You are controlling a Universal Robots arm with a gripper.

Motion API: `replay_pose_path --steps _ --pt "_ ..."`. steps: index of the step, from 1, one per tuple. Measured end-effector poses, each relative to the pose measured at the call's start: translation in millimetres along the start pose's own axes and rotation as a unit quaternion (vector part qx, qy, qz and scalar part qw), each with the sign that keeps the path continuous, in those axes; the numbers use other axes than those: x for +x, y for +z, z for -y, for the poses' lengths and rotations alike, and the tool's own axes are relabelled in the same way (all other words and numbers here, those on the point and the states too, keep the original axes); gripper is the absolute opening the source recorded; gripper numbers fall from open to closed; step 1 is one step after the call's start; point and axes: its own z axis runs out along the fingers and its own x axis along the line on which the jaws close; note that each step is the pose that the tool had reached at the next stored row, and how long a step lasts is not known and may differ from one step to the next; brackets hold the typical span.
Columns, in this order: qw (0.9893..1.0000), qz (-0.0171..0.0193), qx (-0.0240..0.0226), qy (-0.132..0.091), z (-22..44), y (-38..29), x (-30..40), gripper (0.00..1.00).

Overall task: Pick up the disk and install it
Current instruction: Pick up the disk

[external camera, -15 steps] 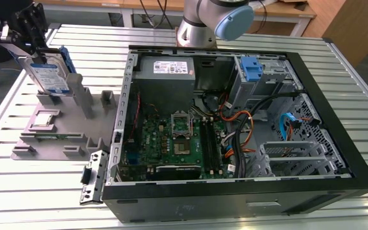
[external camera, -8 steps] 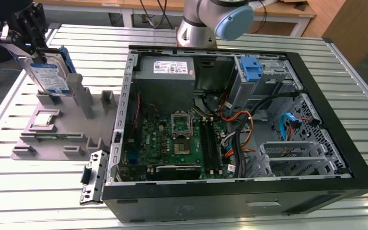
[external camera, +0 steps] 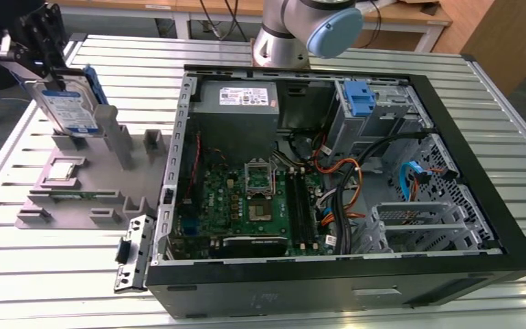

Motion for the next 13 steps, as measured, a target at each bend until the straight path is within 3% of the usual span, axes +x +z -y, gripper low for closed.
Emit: replay_pose_path --steps 13 --pt "1.0000 0.0001 0.0001 0.000 0.0 -7.0 -0.3 0.35"
